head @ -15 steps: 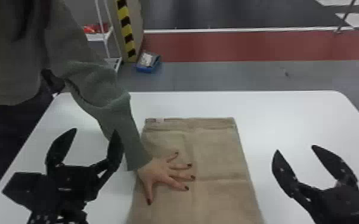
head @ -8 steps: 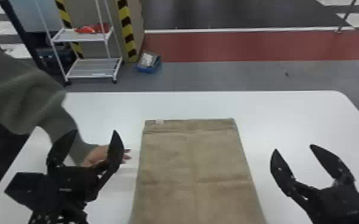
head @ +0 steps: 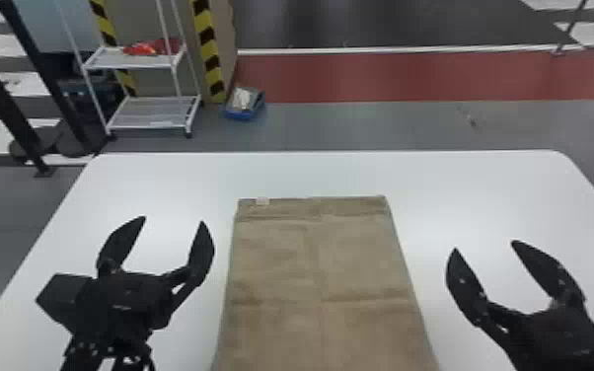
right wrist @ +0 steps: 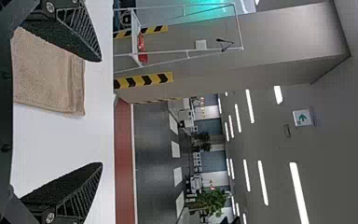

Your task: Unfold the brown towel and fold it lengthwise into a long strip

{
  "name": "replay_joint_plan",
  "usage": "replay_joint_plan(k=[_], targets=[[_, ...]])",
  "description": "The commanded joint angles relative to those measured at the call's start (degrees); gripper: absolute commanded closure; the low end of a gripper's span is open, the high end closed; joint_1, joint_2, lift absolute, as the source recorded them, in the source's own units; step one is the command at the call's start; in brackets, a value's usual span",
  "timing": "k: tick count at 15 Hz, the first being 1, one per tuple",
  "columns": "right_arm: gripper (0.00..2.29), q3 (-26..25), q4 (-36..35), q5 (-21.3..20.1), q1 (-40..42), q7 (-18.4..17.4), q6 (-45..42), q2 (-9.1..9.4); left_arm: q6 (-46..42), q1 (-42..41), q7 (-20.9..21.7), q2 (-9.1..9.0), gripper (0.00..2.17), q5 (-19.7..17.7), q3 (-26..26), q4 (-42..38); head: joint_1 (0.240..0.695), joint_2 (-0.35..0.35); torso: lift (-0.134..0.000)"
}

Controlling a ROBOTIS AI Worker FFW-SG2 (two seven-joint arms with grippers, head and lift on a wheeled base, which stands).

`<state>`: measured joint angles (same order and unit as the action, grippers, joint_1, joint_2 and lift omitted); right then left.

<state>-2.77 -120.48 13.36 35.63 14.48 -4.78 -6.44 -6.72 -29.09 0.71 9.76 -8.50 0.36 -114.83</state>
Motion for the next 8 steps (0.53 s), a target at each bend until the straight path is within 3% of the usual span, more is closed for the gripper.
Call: replay_joint_plan(k=[1, 8], targets=[[0.09, -0.22, -0.11, 0.0, 0.23, -0.15, 0.0, -0.15, 1.06, 3.34, 1.13, -0.09, 0.07, -0.46, -0.1, 2.59, 0.695, 0.049, -0.123], [0.09, -0.13, -0.99, -0.35, 1.11, -0.15, 0.0, -0.51, 17.23, 20.74, 4.12, 0.09, 0.22, 0.15, -6.34, 14.46, 0.695, 0.005, -0.123]])
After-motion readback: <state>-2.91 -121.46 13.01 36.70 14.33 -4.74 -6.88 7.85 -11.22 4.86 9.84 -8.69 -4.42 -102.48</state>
